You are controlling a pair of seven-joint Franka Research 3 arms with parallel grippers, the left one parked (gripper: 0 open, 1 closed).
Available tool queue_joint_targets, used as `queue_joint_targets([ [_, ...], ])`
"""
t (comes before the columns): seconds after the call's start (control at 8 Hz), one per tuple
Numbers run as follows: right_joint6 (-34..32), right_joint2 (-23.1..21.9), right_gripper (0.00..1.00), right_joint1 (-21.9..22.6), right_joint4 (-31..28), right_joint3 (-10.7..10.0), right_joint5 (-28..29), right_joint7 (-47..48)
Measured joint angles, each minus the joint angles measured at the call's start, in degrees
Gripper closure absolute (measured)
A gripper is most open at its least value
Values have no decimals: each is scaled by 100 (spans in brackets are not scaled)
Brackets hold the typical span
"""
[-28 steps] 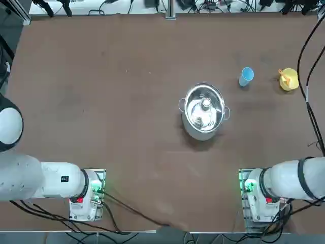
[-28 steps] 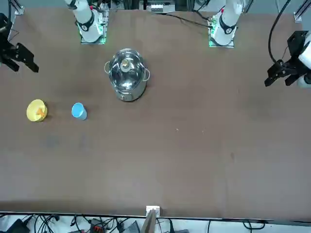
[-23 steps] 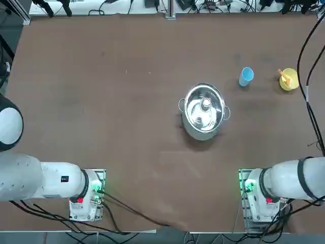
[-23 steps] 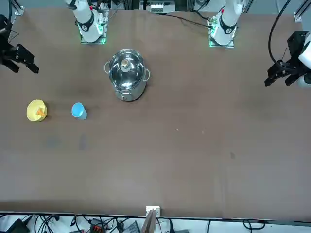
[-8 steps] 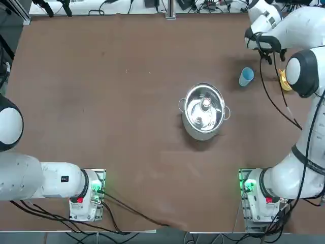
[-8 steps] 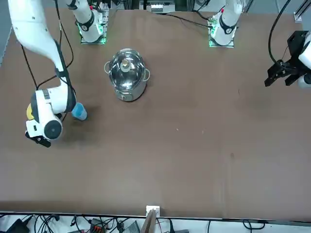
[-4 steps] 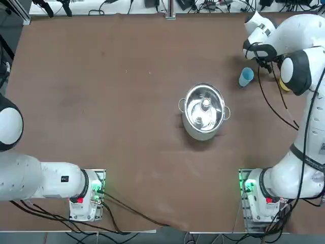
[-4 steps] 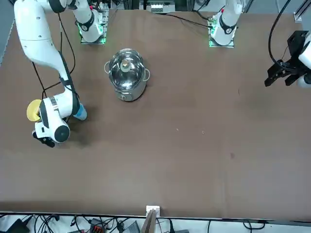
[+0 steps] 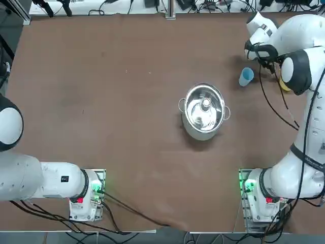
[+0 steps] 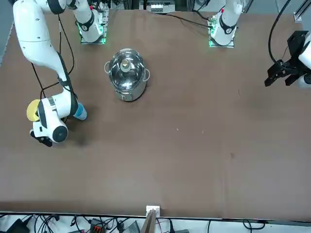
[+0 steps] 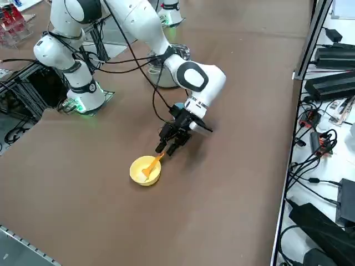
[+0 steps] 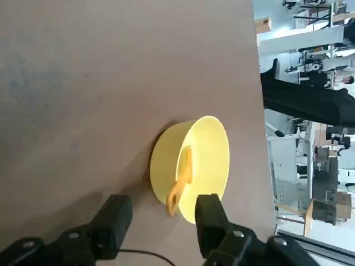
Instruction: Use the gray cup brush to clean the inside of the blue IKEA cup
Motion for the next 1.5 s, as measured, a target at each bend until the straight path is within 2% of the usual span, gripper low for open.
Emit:
queue_joint_targets([
  [0.25, 0, 60, 33, -6, -6, -55, -165, 162],
  [0.75, -79, 76, 48, 2, -7, -63, -182, 264],
  [1.12, -102, 76, 68, 4, -7, -63, -182, 276],
  [1.38, -102, 76, 78, 8, -7, -62, -182, 280],
  [1.5, -104, 75, 94, 9, -6, -63, -182, 285],
])
